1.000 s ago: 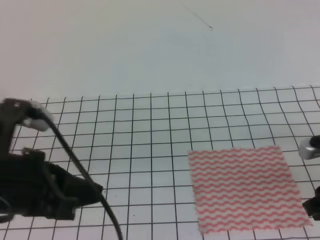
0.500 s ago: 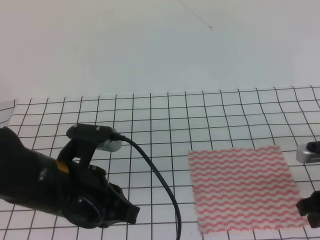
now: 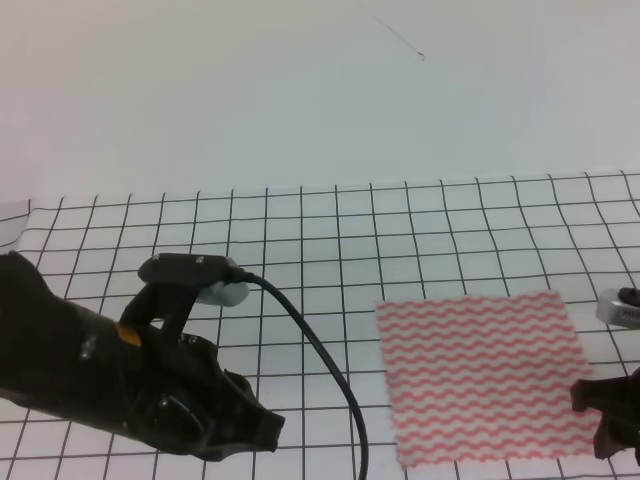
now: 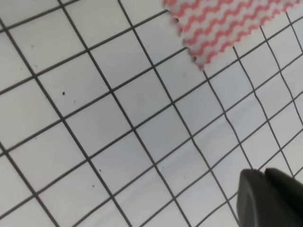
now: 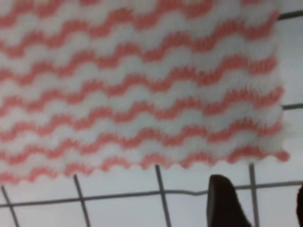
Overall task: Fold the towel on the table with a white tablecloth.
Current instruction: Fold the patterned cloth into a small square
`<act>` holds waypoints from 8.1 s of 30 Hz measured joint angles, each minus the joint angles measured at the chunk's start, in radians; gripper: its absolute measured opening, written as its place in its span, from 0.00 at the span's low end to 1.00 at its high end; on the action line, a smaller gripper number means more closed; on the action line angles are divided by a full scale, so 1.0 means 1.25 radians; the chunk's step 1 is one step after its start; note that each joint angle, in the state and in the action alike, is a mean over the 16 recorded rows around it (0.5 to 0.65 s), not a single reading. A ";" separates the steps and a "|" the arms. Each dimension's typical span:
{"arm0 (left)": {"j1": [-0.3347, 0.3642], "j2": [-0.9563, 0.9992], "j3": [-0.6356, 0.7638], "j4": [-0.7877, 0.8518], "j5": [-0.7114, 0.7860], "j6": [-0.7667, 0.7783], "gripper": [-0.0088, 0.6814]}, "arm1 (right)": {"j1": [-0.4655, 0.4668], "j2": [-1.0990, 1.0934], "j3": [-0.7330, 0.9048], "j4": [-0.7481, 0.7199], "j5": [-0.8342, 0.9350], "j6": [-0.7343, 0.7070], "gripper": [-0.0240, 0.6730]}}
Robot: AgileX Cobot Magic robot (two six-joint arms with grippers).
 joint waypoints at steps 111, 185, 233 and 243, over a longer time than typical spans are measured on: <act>0.000 0.000 0.000 -0.005 -0.035 0.104 0.01 | -0.049 0.182 -0.281 0.068 -0.118 -0.139 0.07; 0.255 -0.039 0.001 0.026 0.016 0.191 0.01 | 0.206 0.386 -0.637 0.115 0.342 -1.042 0.03; 0.255 -0.039 0.001 0.023 0.014 0.191 0.01 | 0.208 0.516 -0.777 0.017 0.178 -1.029 0.42; 0.255 -0.039 0.001 0.023 0.017 0.191 0.01 | 0.211 0.529 -0.785 0.029 0.200 -1.033 0.23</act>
